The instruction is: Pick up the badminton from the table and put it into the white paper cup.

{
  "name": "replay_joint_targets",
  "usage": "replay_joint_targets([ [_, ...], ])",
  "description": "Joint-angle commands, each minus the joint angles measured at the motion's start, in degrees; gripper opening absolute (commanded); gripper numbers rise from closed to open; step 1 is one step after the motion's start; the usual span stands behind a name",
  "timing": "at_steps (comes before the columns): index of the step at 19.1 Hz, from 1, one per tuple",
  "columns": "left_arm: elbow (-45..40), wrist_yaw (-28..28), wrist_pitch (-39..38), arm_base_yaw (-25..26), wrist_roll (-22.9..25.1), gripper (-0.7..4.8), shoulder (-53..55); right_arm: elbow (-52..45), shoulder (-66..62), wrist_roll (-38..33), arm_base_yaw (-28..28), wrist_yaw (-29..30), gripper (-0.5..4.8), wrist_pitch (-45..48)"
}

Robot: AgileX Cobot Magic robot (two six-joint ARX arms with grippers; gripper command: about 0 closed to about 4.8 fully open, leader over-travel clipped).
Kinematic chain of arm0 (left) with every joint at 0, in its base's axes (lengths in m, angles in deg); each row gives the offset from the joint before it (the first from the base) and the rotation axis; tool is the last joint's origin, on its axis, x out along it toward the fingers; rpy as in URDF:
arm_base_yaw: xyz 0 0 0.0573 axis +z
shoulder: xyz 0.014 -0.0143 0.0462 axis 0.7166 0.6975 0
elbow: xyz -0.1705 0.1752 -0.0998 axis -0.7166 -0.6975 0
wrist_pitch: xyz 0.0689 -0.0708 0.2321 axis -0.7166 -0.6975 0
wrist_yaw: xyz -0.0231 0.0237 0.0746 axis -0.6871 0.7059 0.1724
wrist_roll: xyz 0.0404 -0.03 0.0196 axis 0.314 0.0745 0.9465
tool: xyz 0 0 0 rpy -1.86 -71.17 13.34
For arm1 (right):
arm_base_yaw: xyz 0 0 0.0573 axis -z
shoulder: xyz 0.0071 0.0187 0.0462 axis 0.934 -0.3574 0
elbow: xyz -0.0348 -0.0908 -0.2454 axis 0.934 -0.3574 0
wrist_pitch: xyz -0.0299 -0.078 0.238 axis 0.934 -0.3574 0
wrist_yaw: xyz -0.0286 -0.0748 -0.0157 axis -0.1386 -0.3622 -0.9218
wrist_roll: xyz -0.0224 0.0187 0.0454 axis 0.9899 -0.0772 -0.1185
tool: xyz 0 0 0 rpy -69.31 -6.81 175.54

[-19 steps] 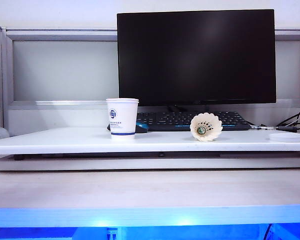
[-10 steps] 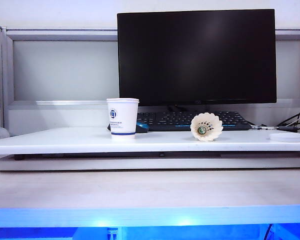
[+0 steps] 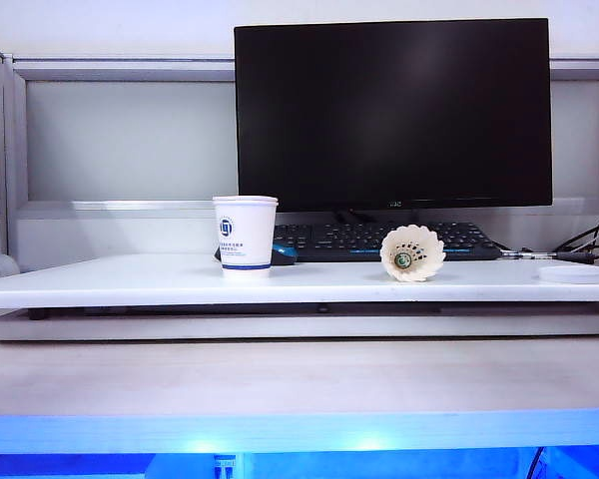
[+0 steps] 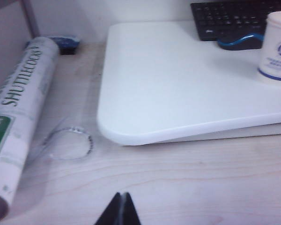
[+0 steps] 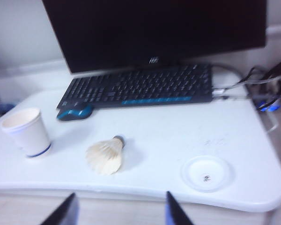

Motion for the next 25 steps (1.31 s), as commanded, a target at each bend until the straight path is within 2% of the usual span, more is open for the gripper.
replay_joint_targets([
  [1, 0.0, -6.3, -0.5, 0.0, -0.1, -0.05, 0.0, 3.3, -10.2, -0.1, -0.9, 1.0, 3.6, 6.5],
  [5, 0.0, -8.0, -0.3, 0.0, -0.1, -0.05, 0.0, 6.9, -24.0, -0.1, -6.2, 0.9, 4.2, 12.0],
  [9, 0.0, -11.1, -0.1, -0.1, 0.1, -0.05, 0.0, 11.5, -41.0, 0.0, -12.5, 0.4, 4.32, 18.4],
  [13, 0.1, -13.8, 0.0, 0.0, 0.1, -0.05, 0.0, 17.2, -57.2, 0.0, -12.9, 0.5, 4.33, 24.3],
  [17, 0.3, -17.2, -0.4, 0.0, 0.1, -0.05, 0.0, 22.8, -68.7, 0.0, -12.9, 0.9, 4.35, 24.3],
  [21, 0.5, -19.7, -1.2, 0.0, 0.1, -0.05, 0.0, 23.8, -74.7, -0.1, -12.9, 0.9, 4.35, 27.6],
  [25, 0.6, -19.5, -1.5, 0.0, 0.1, -0.05, 0.0, 23.9, -78.7, -0.1, -13.6, 0.7, 4.31, 32.1],
])
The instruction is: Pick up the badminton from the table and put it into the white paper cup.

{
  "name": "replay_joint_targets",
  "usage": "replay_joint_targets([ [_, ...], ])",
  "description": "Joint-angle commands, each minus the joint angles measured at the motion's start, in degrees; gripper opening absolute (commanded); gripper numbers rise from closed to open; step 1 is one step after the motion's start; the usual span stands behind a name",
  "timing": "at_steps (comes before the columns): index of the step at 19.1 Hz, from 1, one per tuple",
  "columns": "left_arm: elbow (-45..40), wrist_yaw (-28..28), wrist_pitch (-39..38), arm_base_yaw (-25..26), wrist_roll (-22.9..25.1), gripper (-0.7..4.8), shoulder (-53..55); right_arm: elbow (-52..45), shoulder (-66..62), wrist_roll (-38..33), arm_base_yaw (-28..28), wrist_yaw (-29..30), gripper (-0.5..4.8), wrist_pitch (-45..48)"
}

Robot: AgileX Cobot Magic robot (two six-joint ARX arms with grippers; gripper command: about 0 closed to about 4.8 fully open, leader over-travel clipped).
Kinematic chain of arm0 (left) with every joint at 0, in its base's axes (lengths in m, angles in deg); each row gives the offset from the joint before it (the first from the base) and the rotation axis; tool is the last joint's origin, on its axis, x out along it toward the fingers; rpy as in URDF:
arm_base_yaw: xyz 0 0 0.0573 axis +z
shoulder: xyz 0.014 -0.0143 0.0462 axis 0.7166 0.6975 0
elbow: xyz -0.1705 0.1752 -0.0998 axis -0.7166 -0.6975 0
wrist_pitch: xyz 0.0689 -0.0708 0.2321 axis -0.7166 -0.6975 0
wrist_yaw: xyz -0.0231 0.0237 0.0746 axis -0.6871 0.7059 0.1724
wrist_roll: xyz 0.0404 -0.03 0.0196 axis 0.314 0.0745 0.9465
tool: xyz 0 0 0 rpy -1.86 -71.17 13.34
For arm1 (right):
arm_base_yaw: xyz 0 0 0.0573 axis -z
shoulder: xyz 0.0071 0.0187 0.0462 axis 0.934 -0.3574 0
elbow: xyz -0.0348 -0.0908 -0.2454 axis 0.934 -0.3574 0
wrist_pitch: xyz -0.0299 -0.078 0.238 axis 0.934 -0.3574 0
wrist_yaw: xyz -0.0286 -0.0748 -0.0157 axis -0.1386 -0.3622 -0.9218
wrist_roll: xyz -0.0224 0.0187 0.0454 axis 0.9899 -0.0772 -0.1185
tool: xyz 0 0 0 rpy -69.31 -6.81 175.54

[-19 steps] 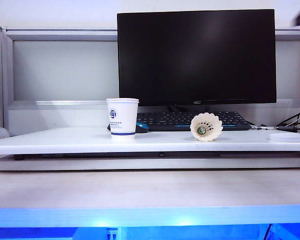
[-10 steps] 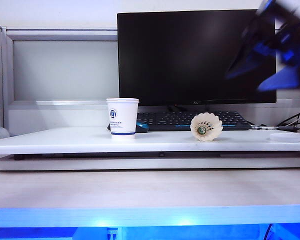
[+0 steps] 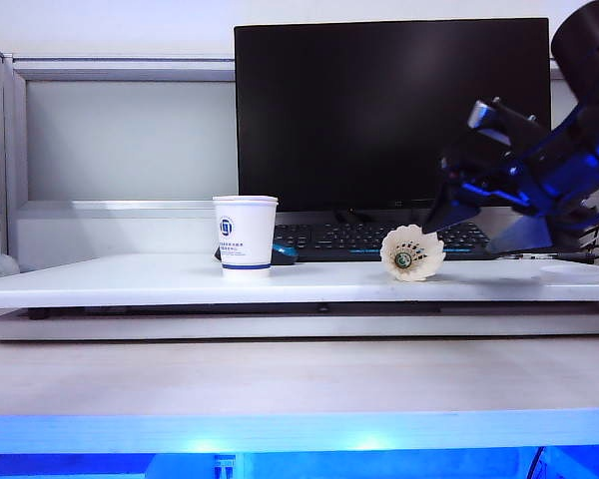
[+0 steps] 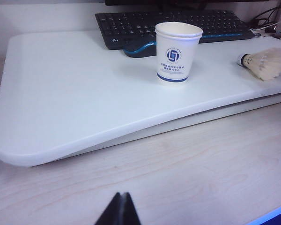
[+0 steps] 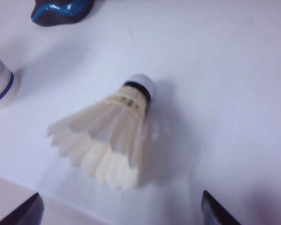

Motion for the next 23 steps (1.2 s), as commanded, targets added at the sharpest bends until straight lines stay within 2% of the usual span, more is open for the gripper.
replay_joint_targets([
  [1, 0.3, -0.8, -1.9, 0.0, 0.2, -0.05, 0.0, 0.5, -2.8, -0.9, -0.3, 0.1, 4.26, 5.1],
  [6, 0.3, -0.8, -1.9, 0.0, 0.2, -0.05, 0.0, 4.0, -8.7, -2.6, -0.3, 0.2, 4.25, 5.4],
  [7, 0.3, -0.8, -1.9, 0.0, 0.2, -0.05, 0.0, 5.0, -9.7, -2.6, -0.3, 0.2, 3.92, 5.4],
  [8, 0.3, -0.8, -1.9, 0.0, 0.2, -0.05, 0.0, 5.7, -10.2, -2.6, -0.3, 0.2, 3.17, 5.4],
  [10, 0.3, -0.8, -1.9, 0.0, 0.2, -0.05, 0.0, 6.5, -10.2, -2.6, -0.3, 0.3, 0.76, 5.6],
  [11, 0.3, -0.7, -1.9, 0.0, 0.2, -0.05, 0.0, 6.6, -10.2, -2.6, -0.3, 0.3, 0.27, 6.0],
  [12, 0.3, -0.7, -1.9, 0.0, 0.2, -0.05, 0.0, 6.8, -10.2, -2.6, -0.3, 0.3, -0.01, 6.0],
  [16, 0.3, -0.5, -1.9, 0.0, 0.2, -0.05, 0.0, 6.8, -10.2, -2.6, -0.3, 0.7, -0.06, 6.1],
  [21, 0.3, -0.3, -1.9, 0.0, 1.3, -0.05, 0.0, 6.8, -8.5, -2.6, -0.3, 9.0, -0.06, 6.6],
  [23, 0.3, 1.2, -1.9, 0.0, 1.2, -0.05, 0.0, 6.8, -6.2, -2.6, -0.3, 9.5, -0.06, 6.6],
])
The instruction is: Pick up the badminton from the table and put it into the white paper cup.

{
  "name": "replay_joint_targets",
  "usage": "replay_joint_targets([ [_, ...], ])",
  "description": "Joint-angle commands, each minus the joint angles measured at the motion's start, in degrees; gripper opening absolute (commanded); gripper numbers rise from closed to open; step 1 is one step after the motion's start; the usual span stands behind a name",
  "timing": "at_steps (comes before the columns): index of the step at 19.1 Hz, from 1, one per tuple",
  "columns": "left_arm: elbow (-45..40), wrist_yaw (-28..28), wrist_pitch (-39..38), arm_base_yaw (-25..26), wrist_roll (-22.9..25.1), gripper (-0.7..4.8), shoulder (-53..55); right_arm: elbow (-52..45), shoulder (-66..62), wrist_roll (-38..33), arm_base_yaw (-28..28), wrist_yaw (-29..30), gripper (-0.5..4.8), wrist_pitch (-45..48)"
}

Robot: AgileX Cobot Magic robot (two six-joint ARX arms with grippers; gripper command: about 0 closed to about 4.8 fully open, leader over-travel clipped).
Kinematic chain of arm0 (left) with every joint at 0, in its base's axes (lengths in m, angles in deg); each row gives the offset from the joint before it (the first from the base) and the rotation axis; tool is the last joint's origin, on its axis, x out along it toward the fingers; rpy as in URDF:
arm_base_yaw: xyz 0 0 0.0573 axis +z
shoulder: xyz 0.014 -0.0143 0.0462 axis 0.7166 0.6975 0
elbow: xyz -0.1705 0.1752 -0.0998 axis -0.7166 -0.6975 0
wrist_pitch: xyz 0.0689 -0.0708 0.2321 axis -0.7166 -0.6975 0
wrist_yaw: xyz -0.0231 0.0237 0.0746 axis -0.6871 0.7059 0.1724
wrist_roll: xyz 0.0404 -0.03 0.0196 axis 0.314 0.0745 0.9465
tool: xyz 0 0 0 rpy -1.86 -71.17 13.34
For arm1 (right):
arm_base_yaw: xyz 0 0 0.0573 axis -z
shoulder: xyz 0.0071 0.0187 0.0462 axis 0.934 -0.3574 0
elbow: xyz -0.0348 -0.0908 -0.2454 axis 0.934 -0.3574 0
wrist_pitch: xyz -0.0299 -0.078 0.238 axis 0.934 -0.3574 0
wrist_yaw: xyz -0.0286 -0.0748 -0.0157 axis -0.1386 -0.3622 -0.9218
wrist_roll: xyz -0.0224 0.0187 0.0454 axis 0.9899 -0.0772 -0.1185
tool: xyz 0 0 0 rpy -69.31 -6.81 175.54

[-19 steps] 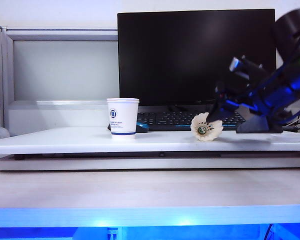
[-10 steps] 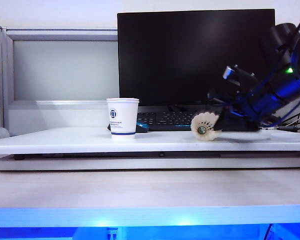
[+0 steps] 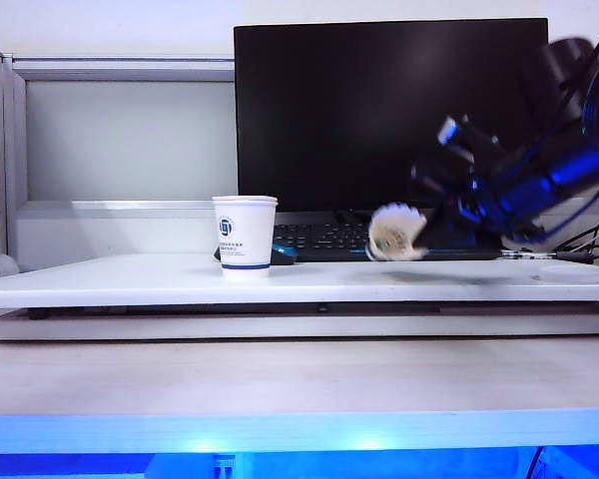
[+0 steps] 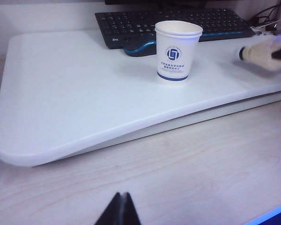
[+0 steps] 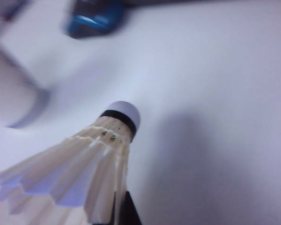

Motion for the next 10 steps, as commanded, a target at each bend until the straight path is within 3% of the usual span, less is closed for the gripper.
replay_joint_targets([
  [1, 0.2, 2.0, -1.6, 0.0, 0.4, -0.05, 0.0, 0.3, 3.8, 0.0, 0.0, 1.3, -0.06, 1.4],
  [5, 0.2, 2.6, -1.5, 0.0, 0.4, -0.05, 0.0, 1.5, 9.1, -3.1, -0.3, 5.9, -0.06, 0.3],
  [10, 0.2, 2.6, -1.5, 0.0, 0.4, -0.05, 0.0, 10.0, 9.7, -3.0, -4.9, 5.9, -0.06, -8.7],
])
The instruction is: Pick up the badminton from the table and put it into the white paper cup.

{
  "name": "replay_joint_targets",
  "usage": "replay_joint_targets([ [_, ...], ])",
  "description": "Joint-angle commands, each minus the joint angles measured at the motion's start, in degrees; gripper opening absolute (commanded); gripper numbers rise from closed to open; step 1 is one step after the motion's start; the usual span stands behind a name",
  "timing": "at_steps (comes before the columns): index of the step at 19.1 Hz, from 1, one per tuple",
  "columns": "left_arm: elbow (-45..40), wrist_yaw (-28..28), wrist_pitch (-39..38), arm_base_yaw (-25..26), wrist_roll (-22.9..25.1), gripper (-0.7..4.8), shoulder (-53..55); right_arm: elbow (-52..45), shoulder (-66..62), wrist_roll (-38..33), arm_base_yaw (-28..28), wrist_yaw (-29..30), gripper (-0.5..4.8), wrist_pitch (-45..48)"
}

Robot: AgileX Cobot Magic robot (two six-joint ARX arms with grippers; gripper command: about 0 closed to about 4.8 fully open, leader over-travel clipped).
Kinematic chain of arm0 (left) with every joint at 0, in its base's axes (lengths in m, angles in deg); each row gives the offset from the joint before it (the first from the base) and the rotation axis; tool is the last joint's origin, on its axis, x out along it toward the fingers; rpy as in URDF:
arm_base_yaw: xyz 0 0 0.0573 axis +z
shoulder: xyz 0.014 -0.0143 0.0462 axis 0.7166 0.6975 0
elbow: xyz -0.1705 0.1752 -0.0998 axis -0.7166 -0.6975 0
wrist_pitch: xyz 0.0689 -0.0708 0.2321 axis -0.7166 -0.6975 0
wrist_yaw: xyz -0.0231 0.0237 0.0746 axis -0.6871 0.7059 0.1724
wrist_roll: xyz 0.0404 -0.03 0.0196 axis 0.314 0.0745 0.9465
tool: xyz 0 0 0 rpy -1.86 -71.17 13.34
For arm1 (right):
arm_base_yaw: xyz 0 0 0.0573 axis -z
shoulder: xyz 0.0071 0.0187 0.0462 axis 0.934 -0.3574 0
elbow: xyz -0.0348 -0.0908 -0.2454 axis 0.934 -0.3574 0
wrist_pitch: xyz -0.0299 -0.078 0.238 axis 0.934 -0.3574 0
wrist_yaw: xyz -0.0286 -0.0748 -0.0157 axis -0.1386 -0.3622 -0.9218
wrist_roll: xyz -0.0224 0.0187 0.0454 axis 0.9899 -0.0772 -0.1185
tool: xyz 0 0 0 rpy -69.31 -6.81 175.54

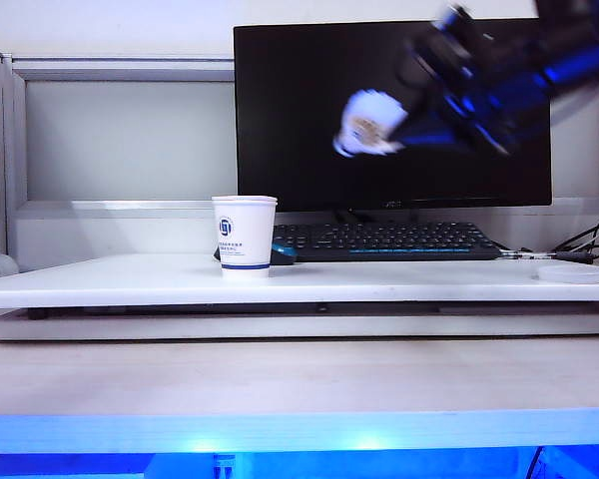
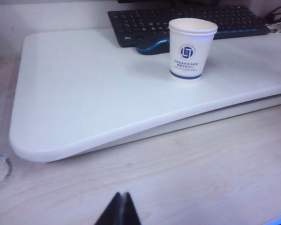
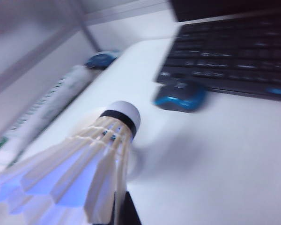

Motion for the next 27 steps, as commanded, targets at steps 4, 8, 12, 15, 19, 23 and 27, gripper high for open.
replay_joint_targets([
  [4, 0.2, 3.8, -0.2, 0.0, 0.2, -0.05, 0.0, 8.0, -1.4, 0.0, -6.6, -1.2, -0.06, -4.7],
  [8, 0.2, 4.9, 2.2, 0.0, 0.2, -0.05, 0.0, 12.1, -5.2, -0.2, -9.6, -1.2, -0.06, -7.2],
  [12, 0.2, 4.9, 2.3, 0.0, 0.2, -0.05, 0.0, 19.0, -11.8, -1.5, -11.6, -1.2, -0.06, -10.4],
  [15, 0.2, 4.9, 2.3, 0.0, 0.2, -0.05, 0.0, 20.6, -14.2, -1.6, -11.6, -1.7, -0.06, -11.6],
  [19, 0.2, 4.9, 2.3, 0.0, 0.2, -0.05, 0.0, 20.6, -14.4, -1.2, -11.5, -3.8, -0.06, -14.1],
  [23, 0.2, 4.9, 2.3, 0.0, 0.2, -0.05, 0.0, 20.6, -14.5, -2.8, -11.5, -3.4, 1.73, -15.1],
  [27, 0.2, 4.9, 2.3, 0.0, 0.2, -0.05, 0.0, 20.6, -14.4, -2.8, -11.5, -3.4, 2.22, -12.0],
])
